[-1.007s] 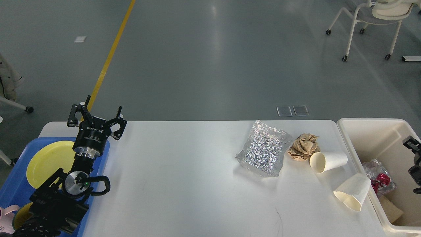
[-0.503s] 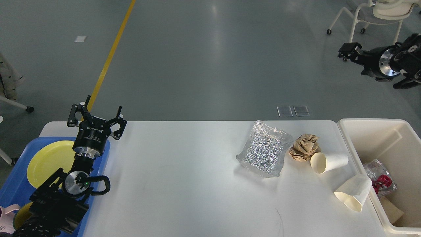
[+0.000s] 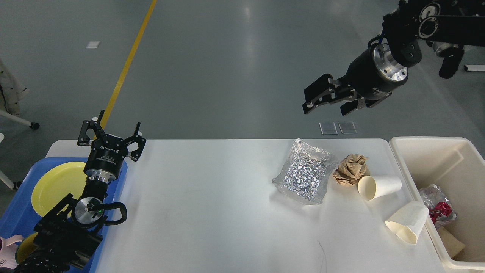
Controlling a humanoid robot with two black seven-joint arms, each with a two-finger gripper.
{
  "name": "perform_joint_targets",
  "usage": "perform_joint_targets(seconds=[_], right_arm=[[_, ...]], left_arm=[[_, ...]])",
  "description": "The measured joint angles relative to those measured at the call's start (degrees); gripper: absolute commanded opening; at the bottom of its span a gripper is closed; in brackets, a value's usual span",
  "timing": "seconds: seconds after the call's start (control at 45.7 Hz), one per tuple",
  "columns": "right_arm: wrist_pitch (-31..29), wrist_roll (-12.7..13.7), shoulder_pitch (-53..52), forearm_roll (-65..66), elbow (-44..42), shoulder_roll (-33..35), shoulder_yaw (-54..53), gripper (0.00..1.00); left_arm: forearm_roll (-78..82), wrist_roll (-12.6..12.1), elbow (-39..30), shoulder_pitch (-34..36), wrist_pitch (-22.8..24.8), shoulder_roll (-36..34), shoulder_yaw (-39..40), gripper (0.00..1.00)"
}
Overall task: Tidy desktop
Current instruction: 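Swing the right gripper over the clear bag of foil scraps, then lower the right gripper and grasp the clear bag of foil scraps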
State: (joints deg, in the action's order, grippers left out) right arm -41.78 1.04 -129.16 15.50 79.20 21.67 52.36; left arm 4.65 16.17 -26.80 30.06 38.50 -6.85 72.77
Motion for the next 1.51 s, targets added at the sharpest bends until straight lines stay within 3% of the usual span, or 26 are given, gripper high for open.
perform_joint_targets(seconds=[0.153, 0.438, 0.591, 0.766, 0.876, 1.16, 1.51], right_arm=[[-0.5, -0.3, -8.0, -10.1, 7.0, -4.9, 5.5, 1.0], [-1.8, 0.1, -5.7, -12.5, 7.8, -4.4, 8.4, 1.0], [4.9, 0.1, 1.7, -12.4, 7.2, -4.2, 10.2, 1.0], [19.5, 0.1, 15.1, -12.6, 3.2, -6.1, 11.7, 1.0], [24.6, 0.1, 21.0, -12.8, 0.0, -8.1, 12.3, 1.0], [30.1, 0.0, 35.2, -18.6, -10.1, -9.5, 11.1, 1.0], [32.4, -0.4, 37.2, -24.3, -10.7, -9.6, 9.4, 1.0]], left_arm=[[0.0, 0.0, 0.0, 0.0, 0.0, 0.0, 0.0, 0.97], [0.0, 0.0, 0.0, 0.0, 0.0, 0.0, 0.0, 0.97], [0.0, 0.0, 0.0, 0.0, 0.0, 0.0, 0.0, 0.97], [0.0, 0.0, 0.0, 0.0, 0.0, 0.0, 0.0, 0.97], [0.0, 0.0, 0.0, 0.0, 0.0, 0.0, 0.0, 0.97], [0.0, 0.0, 0.0, 0.0, 0.0, 0.0, 0.0, 0.97], [0.0, 0.0, 0.0, 0.0, 0.0, 0.0, 0.0, 0.97]])
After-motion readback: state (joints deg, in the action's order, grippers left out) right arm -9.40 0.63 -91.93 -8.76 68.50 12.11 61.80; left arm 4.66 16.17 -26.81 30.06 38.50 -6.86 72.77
